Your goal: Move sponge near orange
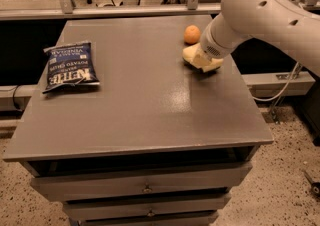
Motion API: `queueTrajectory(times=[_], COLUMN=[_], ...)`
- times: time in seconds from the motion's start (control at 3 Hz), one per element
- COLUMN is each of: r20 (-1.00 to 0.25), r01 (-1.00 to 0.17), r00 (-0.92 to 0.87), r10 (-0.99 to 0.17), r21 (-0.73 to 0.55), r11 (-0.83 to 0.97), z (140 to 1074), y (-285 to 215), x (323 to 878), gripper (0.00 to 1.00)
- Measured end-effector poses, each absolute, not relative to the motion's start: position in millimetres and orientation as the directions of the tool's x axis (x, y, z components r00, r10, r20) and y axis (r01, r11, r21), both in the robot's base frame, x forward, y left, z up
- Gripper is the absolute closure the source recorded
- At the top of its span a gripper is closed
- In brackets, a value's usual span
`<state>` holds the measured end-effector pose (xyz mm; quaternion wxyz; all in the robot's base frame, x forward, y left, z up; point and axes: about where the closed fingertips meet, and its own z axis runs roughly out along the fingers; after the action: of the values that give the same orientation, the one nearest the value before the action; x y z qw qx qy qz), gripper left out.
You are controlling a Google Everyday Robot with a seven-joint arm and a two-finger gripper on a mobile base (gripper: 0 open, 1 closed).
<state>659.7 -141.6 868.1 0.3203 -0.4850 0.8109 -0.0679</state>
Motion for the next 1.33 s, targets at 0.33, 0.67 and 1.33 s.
queueTrajectory(times=[0.33, 0.67, 1.33], r20=[-0.461, -0.471, -0.478], r01=[-0.734, -0.723, -0.705], r00=[-0.320, -0.315, -0.324], r10=[-0.827, -0.824, -0.816], r21=[-0.431, -0.443, -0.453], r11=[0.525, 0.530, 0.546], z=[861.0, 860.0, 860.2], y=[-145.2, -150.4, -162.9], x=[681.4, 699.1, 718.0], gripper=[1.00, 1.00, 0.82])
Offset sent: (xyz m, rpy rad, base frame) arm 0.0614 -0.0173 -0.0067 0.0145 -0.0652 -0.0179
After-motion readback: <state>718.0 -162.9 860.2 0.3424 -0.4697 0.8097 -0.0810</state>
